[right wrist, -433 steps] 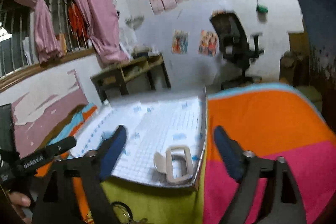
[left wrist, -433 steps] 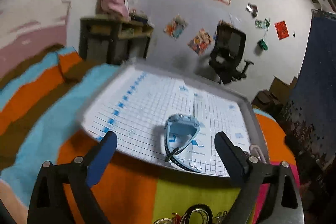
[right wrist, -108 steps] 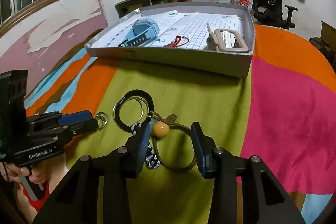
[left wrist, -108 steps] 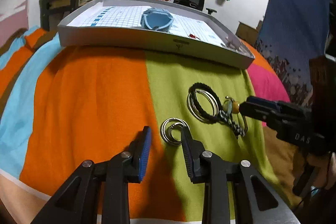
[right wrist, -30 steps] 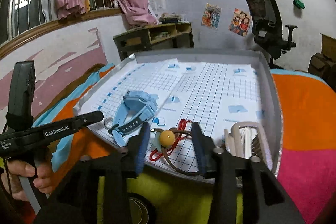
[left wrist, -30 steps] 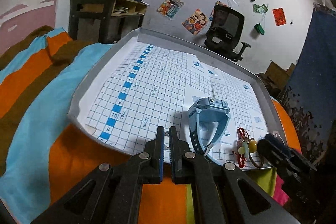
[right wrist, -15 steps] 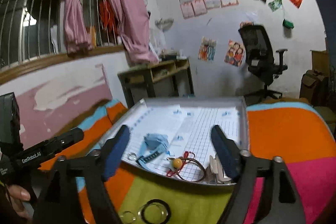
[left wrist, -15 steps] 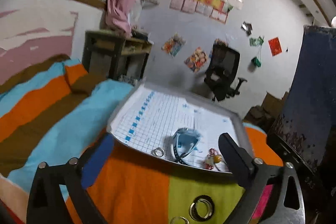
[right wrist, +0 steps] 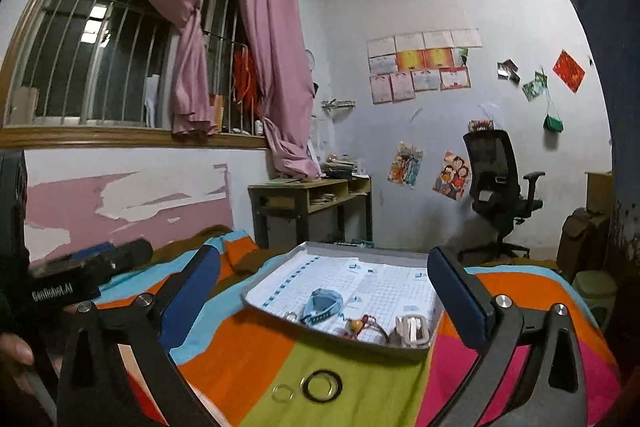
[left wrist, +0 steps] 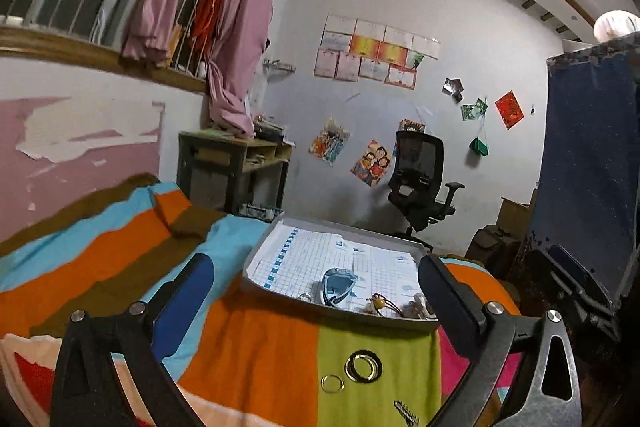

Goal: Organize jewelry
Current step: 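Withdraw both open tools from the tray back toward the loose jewelry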

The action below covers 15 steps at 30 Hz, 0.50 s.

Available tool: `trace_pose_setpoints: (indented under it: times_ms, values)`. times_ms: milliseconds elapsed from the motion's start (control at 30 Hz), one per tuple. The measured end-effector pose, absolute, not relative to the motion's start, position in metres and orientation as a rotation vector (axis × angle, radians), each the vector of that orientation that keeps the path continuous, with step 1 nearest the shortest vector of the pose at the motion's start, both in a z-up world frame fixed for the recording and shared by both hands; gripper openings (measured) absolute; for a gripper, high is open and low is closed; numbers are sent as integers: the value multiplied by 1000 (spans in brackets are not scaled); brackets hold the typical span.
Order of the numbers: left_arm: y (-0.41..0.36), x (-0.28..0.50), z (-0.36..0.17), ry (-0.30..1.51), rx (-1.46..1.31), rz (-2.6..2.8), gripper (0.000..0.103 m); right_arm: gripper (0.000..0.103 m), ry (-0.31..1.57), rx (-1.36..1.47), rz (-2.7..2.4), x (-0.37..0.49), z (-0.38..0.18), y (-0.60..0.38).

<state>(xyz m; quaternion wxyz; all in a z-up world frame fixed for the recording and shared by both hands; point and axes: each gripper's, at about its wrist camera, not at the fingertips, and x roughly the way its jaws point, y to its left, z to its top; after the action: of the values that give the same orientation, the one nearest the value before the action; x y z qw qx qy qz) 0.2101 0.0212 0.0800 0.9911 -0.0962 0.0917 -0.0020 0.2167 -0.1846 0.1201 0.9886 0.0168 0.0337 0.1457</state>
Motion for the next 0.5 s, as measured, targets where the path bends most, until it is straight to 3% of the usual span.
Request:
trace_pose_setpoints:
  times_ms: [500]
  values:
    - [21, 102, 43, 238, -163, 15, 103, 102, 141, 80, 225, 99, 84, -216]
